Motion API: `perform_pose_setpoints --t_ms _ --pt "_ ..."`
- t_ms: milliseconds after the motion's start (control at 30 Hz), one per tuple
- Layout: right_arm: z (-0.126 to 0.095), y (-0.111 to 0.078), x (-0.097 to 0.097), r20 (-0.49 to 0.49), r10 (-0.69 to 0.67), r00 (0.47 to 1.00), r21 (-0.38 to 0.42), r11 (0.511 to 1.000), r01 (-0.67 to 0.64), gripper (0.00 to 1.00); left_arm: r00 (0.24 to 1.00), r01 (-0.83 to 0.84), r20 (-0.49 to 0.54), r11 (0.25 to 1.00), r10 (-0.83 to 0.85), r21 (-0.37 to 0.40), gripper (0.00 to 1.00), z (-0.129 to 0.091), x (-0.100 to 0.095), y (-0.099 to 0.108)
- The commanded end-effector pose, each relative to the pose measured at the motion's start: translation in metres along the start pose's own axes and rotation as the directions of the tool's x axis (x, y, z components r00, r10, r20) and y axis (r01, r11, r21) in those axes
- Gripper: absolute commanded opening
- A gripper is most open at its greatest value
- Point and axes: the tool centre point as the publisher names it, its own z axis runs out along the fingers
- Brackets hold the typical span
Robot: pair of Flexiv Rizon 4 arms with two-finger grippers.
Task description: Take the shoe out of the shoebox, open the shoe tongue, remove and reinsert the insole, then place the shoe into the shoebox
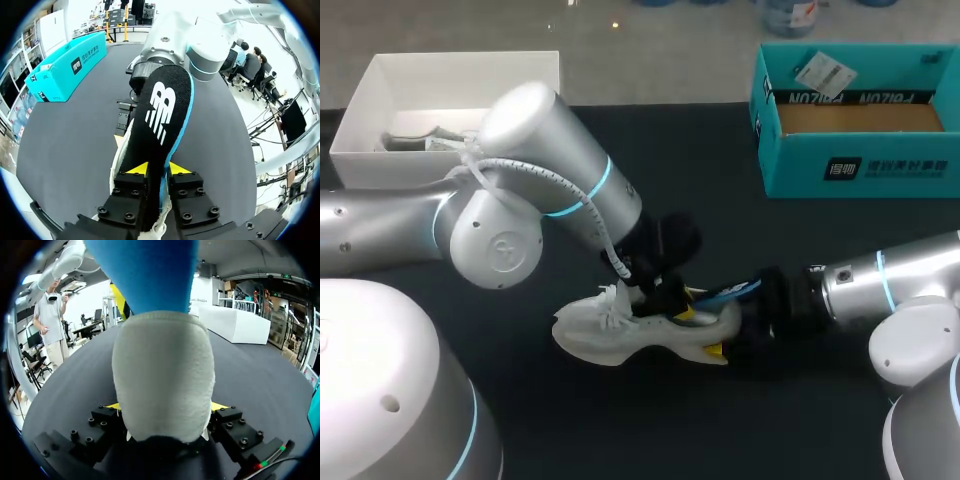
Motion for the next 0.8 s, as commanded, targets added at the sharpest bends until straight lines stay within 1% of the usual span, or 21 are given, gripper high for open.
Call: perform_pose_setpoints --t_ms 33,133,200,300,367,467,600,633,667,700,767,800 --pt "0.003 0.001 0.001 0.002 0.001 1.000 0.008 1.000 -0.001 0.00 1.000 0.001 0.024 1.000 -0.001 -0.001 0.00 0.001 0.001 0.001" --pt "0.003 0.001 0.001 0.002 0.001 1.000 0.008 1.000 -0.001 0.00 0.999 0.001 0.032 1.000 -0.001 0.000 0.00 -0.003 0.000 0.003" --pt "0.003 0.001 0.001 0.002 0.001 1.000 0.008 1.000 -0.001 0.00 0.999 0.007 0.033 1.000 -0.007 0.013 0.00 -0.008 0.000 0.003" --pt "0.003 0.001 0.001 0.002 0.001 1.000 0.008 1.000 -0.001 0.00 1.000 0.018 -0.026 0.998 -0.016 0.052 0.00 -0.018 0.001 0.001" --pt "0.003 0.001 0.001 0.002 0.001 1.000 0.008 1.000 -0.001 0.00 0.998 0.022 -0.060 0.998 -0.019 0.058 0.00 -0.021 0.002 -0.001" --pt "0.003 0.001 0.001 0.002 0.001 1.000 0.008 1.000 -0.001 0.00 0.996 0.028 -0.089 0.998 -0.023 0.055 0.00 -0.018 0.002 -0.006" --pt "0.003 0.001 0.001 0.002 0.001 1.000 0.008 1.000 -0.001 0.00 0.996 0.032 -0.088 0.998 -0.028 0.049 0.00 -0.009 0.002 -0.010" --pt "0.003 0.001 0.001 0.002 0.001 1.000 0.008 1.000 -0.001 0.00 0.996 0.034 -0.086 0.998 -0.029 0.046 0.22 -0.009 0.002 -0.010" --pt "0.003 0.001 0.001 0.002 0.001 1.000 0.008 1.000 -0.001 0.00 0.996 0.034 -0.083 0.999 -0.031 0.041 0.38 -0.008 0.002 -0.009" --pt "0.003 0.001 0.001 0.002 0.001 1.000 0.008 1.000 -0.001 0.00 0.996 0.034 -0.082 0.999 -0.031 0.038 0.45 -0.007 0.002 -0.008" --pt "0.003 0.001 0.001 0.002 0.001 1.000 0.008 1.000 -0.001 0.00 0.996 0.039 -0.081 0.999 -0.037 0.031 0.48 -0.005 0.000 -0.007" --pt "0.003 0.001 0.001 0.002 0.001 1.000 0.008 1.000 -0.001 0.00 0.996 0.040 -0.079 0.999 -0.038 0.031 0.58 -0.005 0.000 -0.007"
